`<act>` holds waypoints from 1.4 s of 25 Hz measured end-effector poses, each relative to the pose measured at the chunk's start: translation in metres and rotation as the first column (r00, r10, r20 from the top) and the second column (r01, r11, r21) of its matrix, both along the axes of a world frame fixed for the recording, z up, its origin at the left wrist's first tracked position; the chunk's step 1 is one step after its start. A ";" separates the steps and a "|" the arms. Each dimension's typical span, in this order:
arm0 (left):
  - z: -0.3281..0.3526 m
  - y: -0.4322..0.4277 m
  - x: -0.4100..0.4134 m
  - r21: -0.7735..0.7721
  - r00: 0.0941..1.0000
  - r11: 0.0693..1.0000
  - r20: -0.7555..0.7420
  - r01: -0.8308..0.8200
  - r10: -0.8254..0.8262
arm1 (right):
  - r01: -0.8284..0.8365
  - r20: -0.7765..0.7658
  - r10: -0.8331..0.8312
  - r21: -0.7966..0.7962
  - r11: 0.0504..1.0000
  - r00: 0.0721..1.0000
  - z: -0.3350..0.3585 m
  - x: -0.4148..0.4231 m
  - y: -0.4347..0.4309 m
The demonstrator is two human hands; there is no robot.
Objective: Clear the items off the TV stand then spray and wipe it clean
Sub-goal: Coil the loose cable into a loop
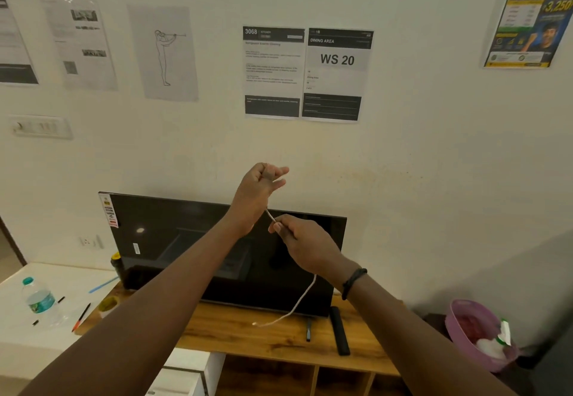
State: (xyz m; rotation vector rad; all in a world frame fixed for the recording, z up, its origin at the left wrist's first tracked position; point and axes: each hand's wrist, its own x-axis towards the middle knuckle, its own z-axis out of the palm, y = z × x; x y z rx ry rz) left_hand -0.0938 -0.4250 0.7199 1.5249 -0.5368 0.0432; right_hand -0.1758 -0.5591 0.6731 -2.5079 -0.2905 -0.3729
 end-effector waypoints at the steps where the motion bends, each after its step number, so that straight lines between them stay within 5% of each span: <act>1: -0.003 0.005 0.000 0.125 0.996 0.992 0.081 -0.030 0.020 | -0.009 0.018 0.009 -0.032 0.999 1.000 0.007 -0.002 -0.001; 4: -0.013 0.014 -0.006 0.383 0.982 0.921 0.188 -0.065 -0.009 | -0.001 0.096 0.008 -0.072 0.997 0.995 0.030 -0.002 -0.012; 7: -0.020 0.016 -0.016 0.376 0.996 0.925 0.050 0.051 -0.075 | 0.089 0.184 -0.068 -0.103 0.991 0.981 0.047 0.003 -0.025; 10: -0.019 0.020 -0.024 0.265 0.978 0.941 -0.073 0.210 -0.197 | 0.128 0.246 -0.103 -0.089 0.988 0.964 0.056 0.009 -0.035; 14: -0.010 0.028 -0.029 -0.089 0.878 0.899 -0.192 0.429 -0.438 | 0.104 0.250 -0.126 0.098 0.990 0.960 0.048 0.012 -0.032; 17: -0.004 0.026 -0.030 -0.287 0.866 0.863 -0.166 0.415 -0.472 | 0.091 0.181 -0.124 0.182 0.979 0.976 0.023 0.011 -0.013; 23: -0.006 0.019 -0.020 -0.432 0.910 0.860 -0.177 0.271 -0.376 | 0.114 0.030 -0.121 0.188 0.976 0.992 -0.010 0.006 0.028; 26: -0.011 0.021 -0.012 -0.317 0.956 0.929 -0.155 0.189 -0.247 | 0.069 -0.018 -0.068 0.105 0.992 0.998 -0.013 0.000 0.032; 29: -0.011 0.029 -0.010 -0.044 0.995 0.994 -0.021 0.098 -0.099 | -0.005 0.019 0.007 -0.087 0.996 1.000 -0.003 -0.009 0.029; 33: -0.014 0.038 -0.013 0.344 0.980 0.937 0.201 -0.058 -0.013 | -0.001 0.157 0.033 -0.204 0.979 0.987 0.032 -0.009 0.012; 35: -0.019 0.037 -0.016 0.370 0.986 0.929 0.140 0.033 -0.091 | 0.057 0.234 -0.003 -0.223 0.973 0.972 0.048 -0.005 0.002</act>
